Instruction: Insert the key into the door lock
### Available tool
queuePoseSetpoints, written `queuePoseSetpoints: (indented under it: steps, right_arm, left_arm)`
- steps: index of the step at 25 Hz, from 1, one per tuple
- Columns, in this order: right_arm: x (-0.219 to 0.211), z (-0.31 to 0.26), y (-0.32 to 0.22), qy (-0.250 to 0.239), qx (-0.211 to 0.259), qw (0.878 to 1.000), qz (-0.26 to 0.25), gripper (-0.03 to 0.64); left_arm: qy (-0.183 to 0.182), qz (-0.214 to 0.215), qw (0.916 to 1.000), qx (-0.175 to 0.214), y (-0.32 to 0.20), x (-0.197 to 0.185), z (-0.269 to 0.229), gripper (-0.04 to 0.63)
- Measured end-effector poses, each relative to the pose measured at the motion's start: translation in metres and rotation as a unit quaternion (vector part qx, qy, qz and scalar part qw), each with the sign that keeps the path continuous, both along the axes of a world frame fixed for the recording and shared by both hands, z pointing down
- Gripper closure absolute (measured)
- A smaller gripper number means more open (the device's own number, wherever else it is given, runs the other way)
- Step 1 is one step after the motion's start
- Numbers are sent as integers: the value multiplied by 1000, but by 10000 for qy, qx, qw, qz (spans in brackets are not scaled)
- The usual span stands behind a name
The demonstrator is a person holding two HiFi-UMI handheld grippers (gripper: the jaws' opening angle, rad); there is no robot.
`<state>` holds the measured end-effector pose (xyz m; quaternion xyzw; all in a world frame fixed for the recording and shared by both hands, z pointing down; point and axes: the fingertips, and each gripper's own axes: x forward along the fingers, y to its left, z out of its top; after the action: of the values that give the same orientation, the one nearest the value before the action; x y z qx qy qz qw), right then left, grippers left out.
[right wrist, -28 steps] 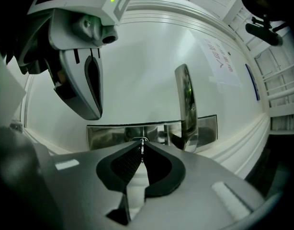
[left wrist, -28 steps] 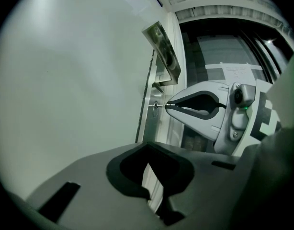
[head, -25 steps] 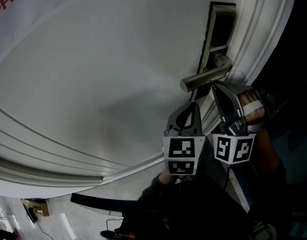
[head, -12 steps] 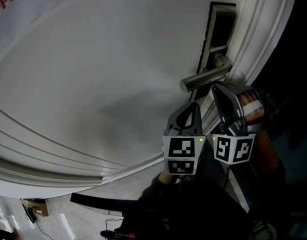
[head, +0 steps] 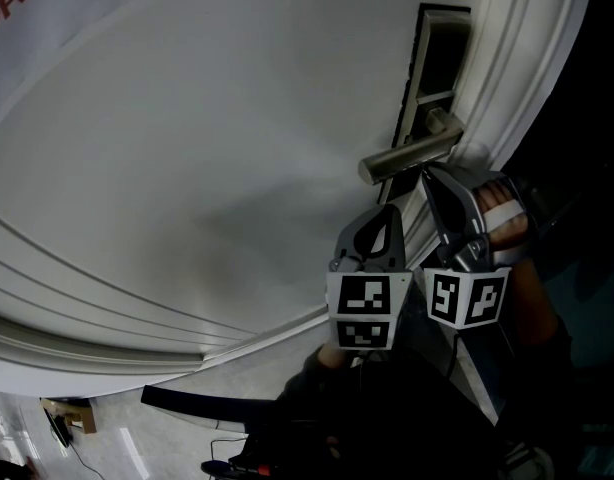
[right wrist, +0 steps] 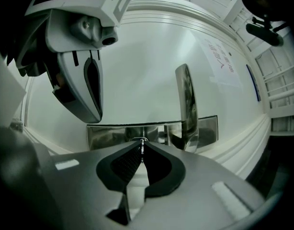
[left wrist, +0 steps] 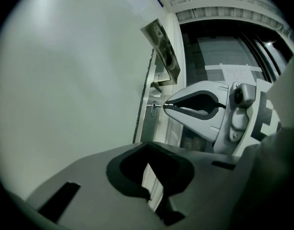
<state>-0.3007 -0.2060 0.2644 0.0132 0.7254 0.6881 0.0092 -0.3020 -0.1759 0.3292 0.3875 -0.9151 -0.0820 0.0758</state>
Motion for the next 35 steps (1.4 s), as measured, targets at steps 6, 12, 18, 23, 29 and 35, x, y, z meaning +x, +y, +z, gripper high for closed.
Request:
queuePoseSetpoints:
  steps: [6, 12, 18, 23, 29, 35]
  right_arm:
    - [-1, 0, 0, -4, 23, 10000, 8, 604]
    - [-2, 0, 0, -3, 55, 10000, 10, 604]
    - [-3, 0, 0, 3, 62, 10000, 6, 604]
    - [-3, 0, 1, 2, 55, 10000, 4, 604]
    - [-2, 0, 1, 10, 59, 10000, 1, 604]
    - [-3, 0, 1, 8, 82, 10000, 16, 604]
  left_arm:
    - [6, -4, 10000, 6, 0, 0, 0, 595]
    - [11, -3, 10000, 16, -1, -1, 0, 595]
    - [37, -34, 10000, 42, 1, -3, 1, 595]
    - [36, -26, 10000, 29, 1, -3, 1, 595]
    - [41, 9, 10000, 17, -1, 0, 1, 595]
    - [45, 18, 10000, -11, -1, 1, 2, 595]
